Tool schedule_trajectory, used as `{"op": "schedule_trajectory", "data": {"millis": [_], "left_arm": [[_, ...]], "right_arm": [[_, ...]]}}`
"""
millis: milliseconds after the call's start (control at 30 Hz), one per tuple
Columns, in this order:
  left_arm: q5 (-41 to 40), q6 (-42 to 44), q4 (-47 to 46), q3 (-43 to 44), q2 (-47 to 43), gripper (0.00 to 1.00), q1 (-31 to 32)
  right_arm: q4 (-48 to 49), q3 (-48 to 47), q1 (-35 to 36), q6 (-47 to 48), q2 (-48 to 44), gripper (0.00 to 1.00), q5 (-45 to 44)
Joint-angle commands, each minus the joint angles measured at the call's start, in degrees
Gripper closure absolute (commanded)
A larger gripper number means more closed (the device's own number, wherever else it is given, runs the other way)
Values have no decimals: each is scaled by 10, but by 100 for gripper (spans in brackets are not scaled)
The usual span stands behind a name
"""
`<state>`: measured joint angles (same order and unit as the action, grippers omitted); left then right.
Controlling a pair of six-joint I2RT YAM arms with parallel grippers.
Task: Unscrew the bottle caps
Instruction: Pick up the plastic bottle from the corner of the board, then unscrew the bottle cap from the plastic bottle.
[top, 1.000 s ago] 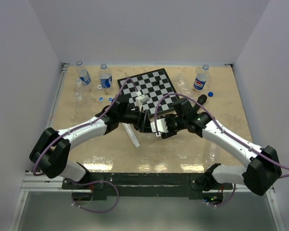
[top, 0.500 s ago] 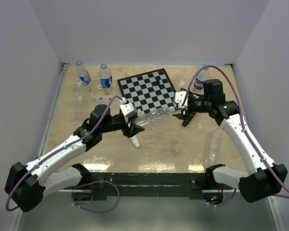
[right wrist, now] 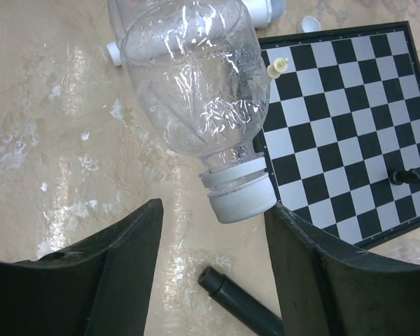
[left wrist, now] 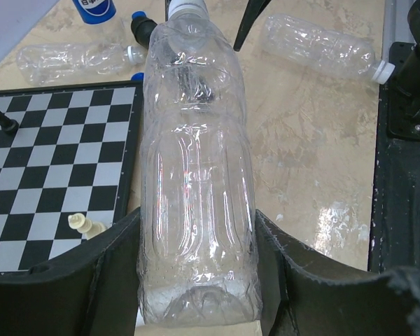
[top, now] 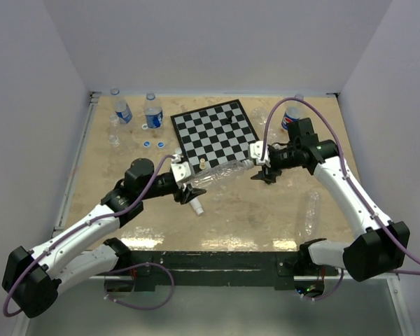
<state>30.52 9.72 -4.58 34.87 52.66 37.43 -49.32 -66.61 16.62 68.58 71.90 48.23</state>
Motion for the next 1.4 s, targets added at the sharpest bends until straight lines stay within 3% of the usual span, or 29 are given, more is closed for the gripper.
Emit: {"op": "schedule_trajectory", "data": {"millis": [0,300,367,500,767,1367], "left_arm": [[22,18,-41,3,1,98,0],[31,18,-40,3,2,97,0],[38,18,-43,3,1,97,1],[53,16,-46,0,1,97,1],[73,11,-49,-2,8,97,1],[83,9,-45,-2,16,98,0]], "right_arm": [[-28,-12,27,36,-1,41,28],[-10,-19,94,11,13,54,-1],[-5,-18,95,9,13,51,-1],[33,-5,95,-17,2,35,-6],[41,-7,95,-26,0,36,-4],[129,15,95,-114,-21,26,-70]]}}
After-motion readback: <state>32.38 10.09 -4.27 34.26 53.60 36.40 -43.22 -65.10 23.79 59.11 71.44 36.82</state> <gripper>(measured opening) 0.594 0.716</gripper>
